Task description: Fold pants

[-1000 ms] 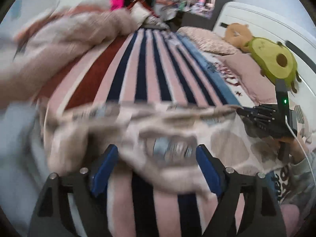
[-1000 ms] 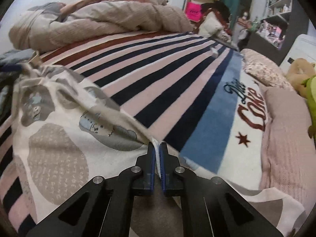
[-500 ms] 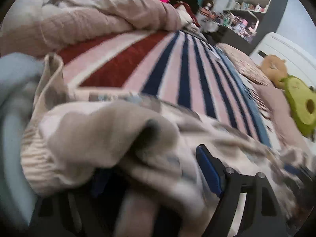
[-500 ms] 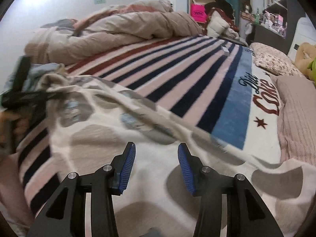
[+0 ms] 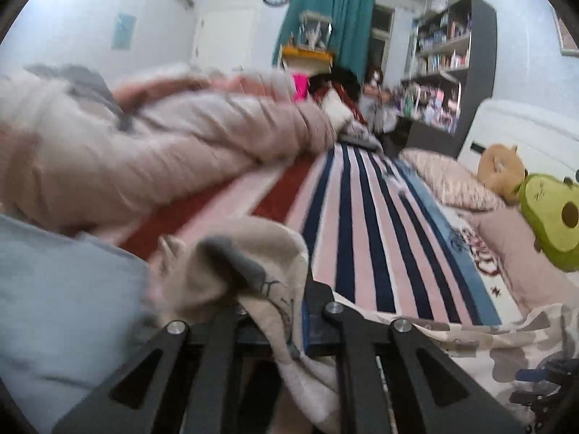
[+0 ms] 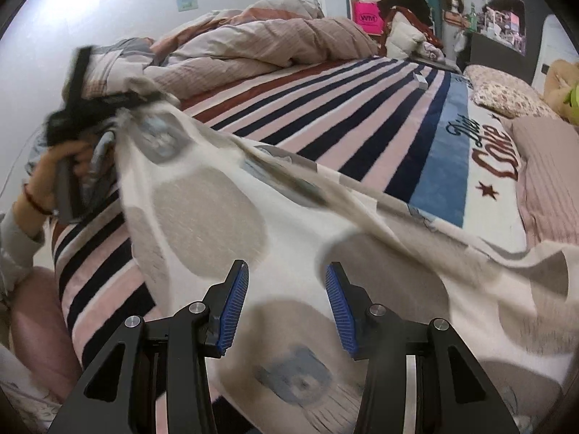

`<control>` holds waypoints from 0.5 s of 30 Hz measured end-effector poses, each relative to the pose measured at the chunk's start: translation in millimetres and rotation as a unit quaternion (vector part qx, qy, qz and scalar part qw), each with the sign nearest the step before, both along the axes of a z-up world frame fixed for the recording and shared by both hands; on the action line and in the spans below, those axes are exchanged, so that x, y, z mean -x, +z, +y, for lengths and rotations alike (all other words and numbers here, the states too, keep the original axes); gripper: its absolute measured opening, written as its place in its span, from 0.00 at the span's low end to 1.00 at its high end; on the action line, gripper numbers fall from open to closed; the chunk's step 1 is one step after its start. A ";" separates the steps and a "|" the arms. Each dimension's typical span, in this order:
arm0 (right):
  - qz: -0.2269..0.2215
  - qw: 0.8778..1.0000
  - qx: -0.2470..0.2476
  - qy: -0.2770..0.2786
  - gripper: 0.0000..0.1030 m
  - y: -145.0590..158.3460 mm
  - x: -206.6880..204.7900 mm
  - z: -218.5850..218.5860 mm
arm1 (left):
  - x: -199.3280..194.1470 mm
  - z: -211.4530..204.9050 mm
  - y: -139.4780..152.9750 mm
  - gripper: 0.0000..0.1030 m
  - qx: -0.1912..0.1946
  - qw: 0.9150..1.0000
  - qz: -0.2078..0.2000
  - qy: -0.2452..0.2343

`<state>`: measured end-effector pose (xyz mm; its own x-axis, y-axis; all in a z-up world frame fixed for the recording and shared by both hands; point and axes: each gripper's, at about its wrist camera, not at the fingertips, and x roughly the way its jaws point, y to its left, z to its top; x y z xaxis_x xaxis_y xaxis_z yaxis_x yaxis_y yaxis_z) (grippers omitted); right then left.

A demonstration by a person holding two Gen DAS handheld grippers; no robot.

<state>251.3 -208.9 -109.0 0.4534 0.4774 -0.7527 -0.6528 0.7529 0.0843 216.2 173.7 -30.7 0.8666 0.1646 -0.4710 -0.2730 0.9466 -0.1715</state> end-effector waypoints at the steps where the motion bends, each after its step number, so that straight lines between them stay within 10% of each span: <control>1: 0.005 1.000 -0.004 0.001 0.39 0.7 1.8 -0.8 | 13.3 5.7 10.3 0.07 -0.008 1.000 -0.009 0.009; 9: 0.034 0.999 0.009 0.004 0.39 -7.0 -2.0 8.2 | 6.4 31.1 2.2 0.10 0.006 0.995 0.097 -0.025; 13: 0.026 0.999 0.020 -0.019 0.41 0.0 1.4 -9.9 | 12.0 20.1 4.0 0.65 -0.025 0.994 0.101 -0.026; 15: 0.008 0.999 0.022 -0.049 0.51 11.0 5.5 -31.4 | 21.7 13.9 8.4 0.72 -0.026 0.994 0.094 -0.039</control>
<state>245.7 -240.3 -98.0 0.4833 0.3989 -0.7793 -0.5754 0.8156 0.0607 194.5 187.6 -22.2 0.7751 0.1285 -0.6187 -0.2207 0.9725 -0.0745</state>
